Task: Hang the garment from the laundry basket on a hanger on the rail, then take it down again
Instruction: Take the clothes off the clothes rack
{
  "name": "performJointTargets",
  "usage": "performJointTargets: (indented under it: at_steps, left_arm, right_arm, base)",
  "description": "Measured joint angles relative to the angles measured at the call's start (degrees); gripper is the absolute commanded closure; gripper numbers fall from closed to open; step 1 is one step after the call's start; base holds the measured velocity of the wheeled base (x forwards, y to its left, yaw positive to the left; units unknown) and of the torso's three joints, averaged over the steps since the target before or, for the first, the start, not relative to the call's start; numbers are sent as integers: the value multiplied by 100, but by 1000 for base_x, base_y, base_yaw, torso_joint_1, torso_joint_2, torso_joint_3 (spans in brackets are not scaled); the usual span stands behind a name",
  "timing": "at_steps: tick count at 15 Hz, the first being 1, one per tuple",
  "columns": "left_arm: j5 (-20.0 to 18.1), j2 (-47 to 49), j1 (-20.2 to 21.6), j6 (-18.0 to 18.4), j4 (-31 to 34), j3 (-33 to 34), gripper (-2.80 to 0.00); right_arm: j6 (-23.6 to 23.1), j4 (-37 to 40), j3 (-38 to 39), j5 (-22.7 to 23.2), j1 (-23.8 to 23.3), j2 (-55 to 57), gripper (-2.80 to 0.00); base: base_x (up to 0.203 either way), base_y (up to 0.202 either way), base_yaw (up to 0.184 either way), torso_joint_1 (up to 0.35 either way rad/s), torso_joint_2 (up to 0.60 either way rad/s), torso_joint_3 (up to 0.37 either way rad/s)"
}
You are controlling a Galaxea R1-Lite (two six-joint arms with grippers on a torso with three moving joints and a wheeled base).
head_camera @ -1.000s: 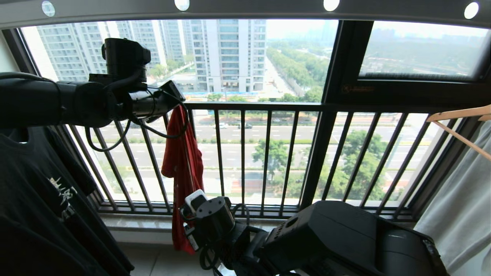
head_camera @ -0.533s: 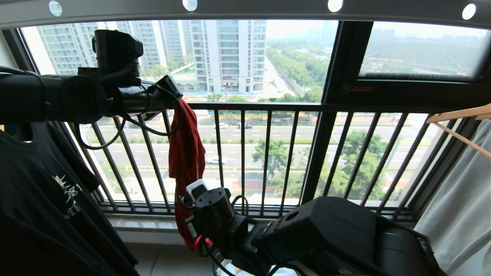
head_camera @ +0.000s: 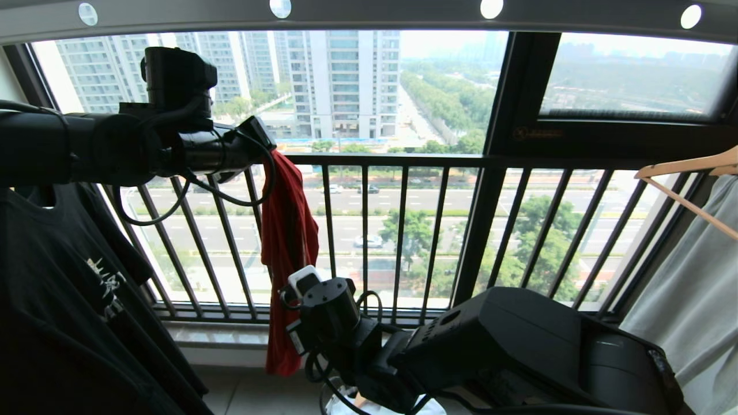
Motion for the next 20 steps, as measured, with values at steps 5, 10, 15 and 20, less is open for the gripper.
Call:
performJointTargets:
  at_steps: [5, 10, 15, 20]
  left_arm:
    - [-120, 262, -4, 91, 261, -44, 0]
    - [-140, 375, -9, 208, 259, -10, 0]
    - [-400, 229, -78, 210, 259, 161, 0]
    - [-395, 136, -262, 215, 250, 329, 0]
  right_arm:
    - [-135, -212, 1472, 16, -86, -931, 0]
    - [-741, -224, 2902, 47, -160, -2037, 0]
    - [-1550, -240, 3987, 432, -102, -2646, 0]
    - [-1569, -240, 4170, 443, 136, -2758, 0]
  base:
    - [0, 0, 0, 0, 0, 0]
    - [0, 0, 0, 0, 0, 0]
    - [0, 0, 0, 0, 0, 0]
    - [0, 0, 0, 0, 0, 0]
